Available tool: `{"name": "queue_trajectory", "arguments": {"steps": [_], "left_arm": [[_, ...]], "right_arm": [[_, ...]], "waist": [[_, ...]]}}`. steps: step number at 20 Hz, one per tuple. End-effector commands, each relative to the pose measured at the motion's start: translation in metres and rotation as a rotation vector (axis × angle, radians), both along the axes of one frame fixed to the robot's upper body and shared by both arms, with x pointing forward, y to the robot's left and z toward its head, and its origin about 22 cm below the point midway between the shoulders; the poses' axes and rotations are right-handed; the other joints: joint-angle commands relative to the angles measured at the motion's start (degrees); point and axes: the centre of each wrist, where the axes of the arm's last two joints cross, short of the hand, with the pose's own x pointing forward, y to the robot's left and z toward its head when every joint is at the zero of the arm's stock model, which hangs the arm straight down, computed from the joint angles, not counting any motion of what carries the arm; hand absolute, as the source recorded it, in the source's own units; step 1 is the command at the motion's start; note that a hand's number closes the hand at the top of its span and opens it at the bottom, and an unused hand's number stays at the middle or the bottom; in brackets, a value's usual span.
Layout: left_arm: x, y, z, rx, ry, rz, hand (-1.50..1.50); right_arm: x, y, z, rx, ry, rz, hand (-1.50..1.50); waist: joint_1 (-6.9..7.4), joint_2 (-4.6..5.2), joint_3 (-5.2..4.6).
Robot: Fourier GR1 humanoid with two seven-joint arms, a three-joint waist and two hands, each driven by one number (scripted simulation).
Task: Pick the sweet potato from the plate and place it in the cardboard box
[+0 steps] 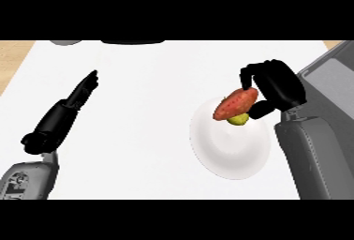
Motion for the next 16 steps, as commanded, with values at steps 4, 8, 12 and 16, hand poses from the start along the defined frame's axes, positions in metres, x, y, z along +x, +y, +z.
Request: {"name": "queue_trajectory", "arguments": {"steps": [4, 8, 12, 16], "left_arm": [[-0.005, 0.012, 0.008, -0.009, -0.009, 0.010, 0.00], [-0.001, -0.005, -0.006, -0.004, -0.013, 0.015, 0.00], [0.013, -0.016, 0.010, 0.001, -0.019, 0.000, 0.00], [0.004, -0.016, 0.005, 0.009, -0.012, -0.005, 0.00]], "right_arm": [[-0.006, -0.030, 0.069, 0.240, -0.170, -0.299, 1.50], [-0.007, -0.076, 0.088, 0.313, -0.229, -0.470, 1.50], [0.008, -0.107, 0.106, 0.350, -0.232, -0.589, 1.50], [0.014, -0.146, 0.112, 0.383, -0.220, -0.653, 1.50]], "waist": [[0.04, -0.12, 0.04], [-0.22, 0.23, 0.04], [0.43, 0.42, 0.05], [0.77, 0.36, 0.05]]}}
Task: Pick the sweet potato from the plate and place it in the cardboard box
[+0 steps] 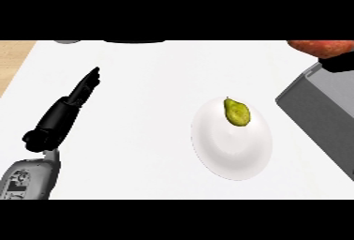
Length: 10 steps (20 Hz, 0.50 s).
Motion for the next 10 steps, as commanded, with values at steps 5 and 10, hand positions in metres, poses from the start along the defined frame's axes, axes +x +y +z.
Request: {"name": "queue_trajectory", "arguments": {"steps": [5, 10], "left_arm": [[-0.001, -0.012, -0.012, 0.002, -0.002, -0.021, 0.00], [0.003, -0.013, -0.018, 0.019, 0.003, -0.013, 0.00]], "right_arm": [[0.010, -0.091, 0.017, -0.066, 0.123, -0.119, 1.50], [0.009, -0.117, -0.006, -0.037, 0.420, -0.104, 1.50]], "waist": [[0.72, 0.31, 0.00], [0.56, 0.48, -0.01]]}}
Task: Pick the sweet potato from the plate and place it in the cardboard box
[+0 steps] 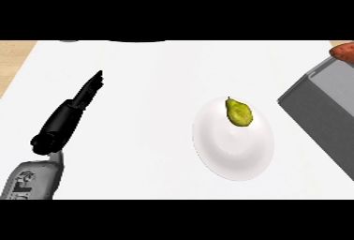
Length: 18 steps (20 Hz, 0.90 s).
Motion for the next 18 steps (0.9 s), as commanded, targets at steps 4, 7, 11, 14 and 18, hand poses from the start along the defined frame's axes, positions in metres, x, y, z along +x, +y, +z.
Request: {"name": "queue_trajectory", "arguments": {"steps": [4, 7, 11, 14, 18], "left_arm": [[-0.002, 0.009, -0.011, 0.001, -0.031, -0.004, 0.00], [0.015, 0.001, 0.010, -0.006, -0.011, -0.024, 0.00], [-0.003, -0.006, 0.004, -0.007, -0.014, -0.025, 0.00], [0.007, -0.008, 0.020, -0.019, -0.015, -0.025, 0.00], [0.004, 0.000, 0.000, -0.015, 0.002, 0.001, 0.00]], "right_arm": [[-0.009, -0.061, -0.009, 0.058, 0.248, 0.002, 1.50], [-0.013, -0.076, -0.004, 0.053, 0.367, 0.024, 1.50], [-0.021, -0.090, -0.034, 0.087, 0.481, 0.025, -1.50], [-0.026, -0.100, -0.028, 0.134, 0.494, 0.143, -1.50], [-0.024, -0.097, -0.031, 0.213, 0.269, 0.284, -1.50]], "waist": [[0.58, 0.23, 0.01], [0.72, 0.37, 0.04], [1.50, 0.41, 0.11], [1.34, 0.38, 0.14], [0.32, 0.25, 0.11]]}}
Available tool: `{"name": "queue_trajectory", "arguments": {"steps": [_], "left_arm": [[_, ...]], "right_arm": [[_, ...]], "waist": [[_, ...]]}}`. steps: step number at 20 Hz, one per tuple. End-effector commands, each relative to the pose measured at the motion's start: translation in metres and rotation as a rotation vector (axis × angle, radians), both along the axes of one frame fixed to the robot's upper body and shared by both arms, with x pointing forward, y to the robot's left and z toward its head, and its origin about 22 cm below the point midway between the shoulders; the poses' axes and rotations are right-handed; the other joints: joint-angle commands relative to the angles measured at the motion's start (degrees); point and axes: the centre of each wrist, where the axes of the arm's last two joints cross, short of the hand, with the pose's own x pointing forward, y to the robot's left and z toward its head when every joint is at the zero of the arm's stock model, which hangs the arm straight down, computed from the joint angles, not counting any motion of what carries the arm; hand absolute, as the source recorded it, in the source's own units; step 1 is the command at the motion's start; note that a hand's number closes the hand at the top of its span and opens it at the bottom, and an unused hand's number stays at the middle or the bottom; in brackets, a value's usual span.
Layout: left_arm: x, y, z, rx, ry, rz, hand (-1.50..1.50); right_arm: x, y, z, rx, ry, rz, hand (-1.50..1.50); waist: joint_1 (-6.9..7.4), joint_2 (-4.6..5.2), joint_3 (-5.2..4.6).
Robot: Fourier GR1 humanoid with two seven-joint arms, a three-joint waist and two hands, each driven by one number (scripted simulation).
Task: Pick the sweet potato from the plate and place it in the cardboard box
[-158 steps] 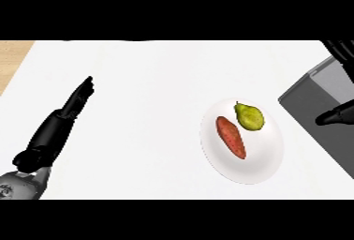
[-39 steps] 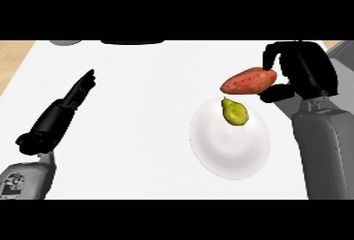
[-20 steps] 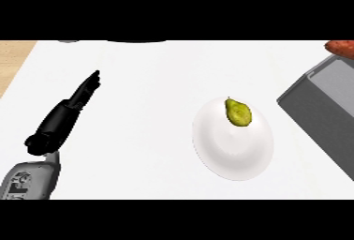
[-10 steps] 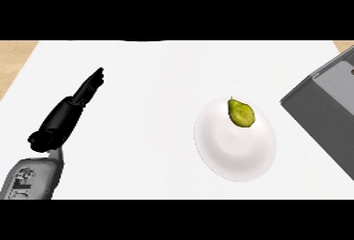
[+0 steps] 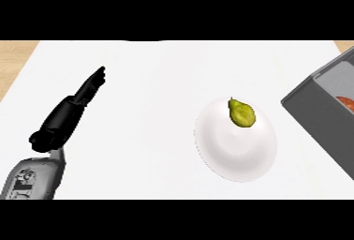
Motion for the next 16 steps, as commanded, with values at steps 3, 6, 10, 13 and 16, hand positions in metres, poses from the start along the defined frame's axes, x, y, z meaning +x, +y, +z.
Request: {"name": "queue_trajectory", "arguments": {"steps": [3, 6, 10, 13, 16], "left_arm": [[0.005, 0.012, 0.008, 0.010, 0.007, 0.015, 0.00], [-0.002, 0.006, -0.002, -0.005, 0.009, 0.029, 0.00], [-0.010, 0.015, -0.012, -0.009, 0.020, 0.020, 0.00], [-0.001, 0.003, 0.004, -0.004, -0.009, 0.005, 0.00], [-0.006, 0.012, 0.003, -0.001, -0.002, 0.006, 0.00]], "right_arm": [[0.009, 0.006, 0.006, 0.339, -0.387, 0.041, -1.50], [0.005, -0.005, 0.012, 0.651, -0.567, -0.036, -1.50], [-0.016, -0.027, 0.000, 0.865, -0.653, -0.225, -1.50], [-0.027, -0.036, -0.009, 0.898, -0.680, -0.312, -1.50], [-0.061, -0.063, -0.015, 0.867, -0.759, -0.356, -1.50]], "waist": [[-0.85, -0.32, 0.09], [-1.20, -0.53, 0.14], [-0.68, -0.03, 0.07], [-0.63, -0.04, 0.04], [0.12, 0.27, 0.15]]}}
